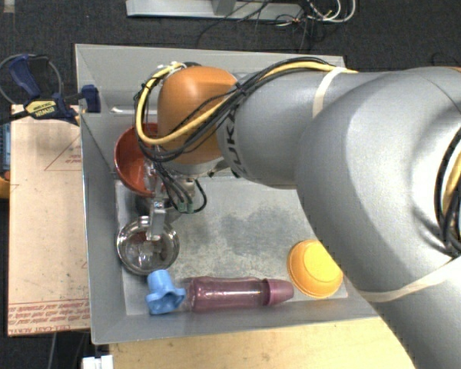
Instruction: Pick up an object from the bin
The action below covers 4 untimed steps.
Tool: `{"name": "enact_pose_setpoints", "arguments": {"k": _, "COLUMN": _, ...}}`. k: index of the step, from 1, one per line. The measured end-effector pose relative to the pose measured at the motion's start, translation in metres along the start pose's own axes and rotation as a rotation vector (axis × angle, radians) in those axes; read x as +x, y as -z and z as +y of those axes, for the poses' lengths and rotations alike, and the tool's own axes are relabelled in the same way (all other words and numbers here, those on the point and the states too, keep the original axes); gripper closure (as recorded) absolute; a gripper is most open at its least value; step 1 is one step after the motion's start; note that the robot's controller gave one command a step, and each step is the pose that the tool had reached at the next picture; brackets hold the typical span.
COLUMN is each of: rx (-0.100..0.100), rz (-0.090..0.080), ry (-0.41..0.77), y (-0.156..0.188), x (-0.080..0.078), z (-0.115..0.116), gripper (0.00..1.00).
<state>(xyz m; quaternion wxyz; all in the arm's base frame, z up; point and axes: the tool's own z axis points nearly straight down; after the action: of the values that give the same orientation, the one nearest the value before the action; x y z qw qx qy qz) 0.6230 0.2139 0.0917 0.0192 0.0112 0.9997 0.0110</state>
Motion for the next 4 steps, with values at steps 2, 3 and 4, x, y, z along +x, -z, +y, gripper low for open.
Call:
{"name": "enact_pose_setpoints", "arguments": {"k": 2, "rx": -0.026, "rz": -0.041, "ry": -0.179, "y": 0.0, "x": 0.015, "z": 0.001, "gripper": 1.0}}
{"name": "enact_pose_setpoints", "arguments": {"k": 3, "rx": -0.019, "rz": -0.011, "ry": -0.174, "y": 0.001, "x": 0.005, "z": 0.007, "gripper": 1.0}}
{"name": "enact_pose_setpoints", "arguments": {"k": 4, "rx": -0.023, "rz": -0.014, "ry": -0.17, "y": 0.004, "x": 0.006, "z": 0.009, "gripper": 1.0}}
